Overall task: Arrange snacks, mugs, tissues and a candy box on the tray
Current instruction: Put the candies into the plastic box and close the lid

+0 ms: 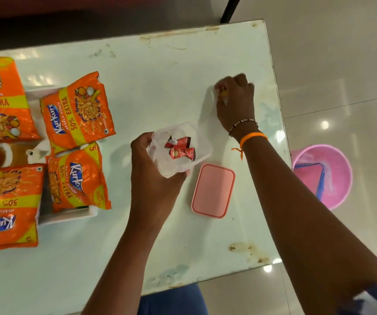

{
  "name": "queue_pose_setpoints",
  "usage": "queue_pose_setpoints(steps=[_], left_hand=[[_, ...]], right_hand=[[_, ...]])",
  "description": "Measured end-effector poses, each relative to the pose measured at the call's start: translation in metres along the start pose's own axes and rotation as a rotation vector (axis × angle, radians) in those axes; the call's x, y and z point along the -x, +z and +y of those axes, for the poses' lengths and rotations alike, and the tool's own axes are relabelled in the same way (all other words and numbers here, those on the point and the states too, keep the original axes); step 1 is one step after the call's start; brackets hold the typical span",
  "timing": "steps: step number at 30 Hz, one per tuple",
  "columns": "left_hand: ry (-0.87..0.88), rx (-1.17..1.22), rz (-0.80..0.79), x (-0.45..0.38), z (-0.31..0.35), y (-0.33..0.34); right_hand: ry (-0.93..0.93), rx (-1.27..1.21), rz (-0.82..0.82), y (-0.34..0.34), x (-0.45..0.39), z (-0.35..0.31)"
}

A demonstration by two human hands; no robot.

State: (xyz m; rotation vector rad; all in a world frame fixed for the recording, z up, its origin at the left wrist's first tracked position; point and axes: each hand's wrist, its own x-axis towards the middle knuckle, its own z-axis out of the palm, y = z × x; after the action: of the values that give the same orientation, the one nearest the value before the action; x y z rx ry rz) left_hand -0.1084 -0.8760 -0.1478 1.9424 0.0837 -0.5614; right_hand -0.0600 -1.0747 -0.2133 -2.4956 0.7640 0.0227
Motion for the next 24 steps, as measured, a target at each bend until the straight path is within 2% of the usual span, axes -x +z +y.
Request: queue_pose_setpoints(steps=[4, 7, 12, 15, 17, 19, 21, 24], left_hand=[[0.012, 0.013, -0.002, -0.001, 0.001, -0.003], [0.015, 0.019, -0.007, -0.001, 0.000, -0.006], [0.045, -0.057, 0.001, 0.005, -0.002, -0.013], [0.036, -0.053, -0.016, 0.011, -0.004, -0.019], [0.031, -0.014, -0.018, 0.017, -0.005, -0.026], [0.043, 0.003, -0.011, 0.023, -0.008, -0.033], [0.055, -0.002, -0.012, 0.028, -0.009, -0.040], [0.070, -0.031, -0.024, 0.034, -0.012, -0.050]], right_hand=[[0.189, -0.361, -0.108, -0.011, 0.043, -0.018], [0.229, -0.573, -0.164, -0.020, 0.077, -0.040], [0.215, -0.635, -0.230, -0.027, 0.121, -0.063], [0.243, -0.694, -0.146, -0.031, 0.137, -0.058], [0.293, -0.637, -0.040, -0.028, 0.150, -0.049], [0.353, -0.386, 0.044, -0.019, 0.164, -0.037], [0.417, -0.117, -0.023, -0.004, 0.175, -0.028], [0.494, 0.055, -0.179, 0.016, 0.187, -0.033]])
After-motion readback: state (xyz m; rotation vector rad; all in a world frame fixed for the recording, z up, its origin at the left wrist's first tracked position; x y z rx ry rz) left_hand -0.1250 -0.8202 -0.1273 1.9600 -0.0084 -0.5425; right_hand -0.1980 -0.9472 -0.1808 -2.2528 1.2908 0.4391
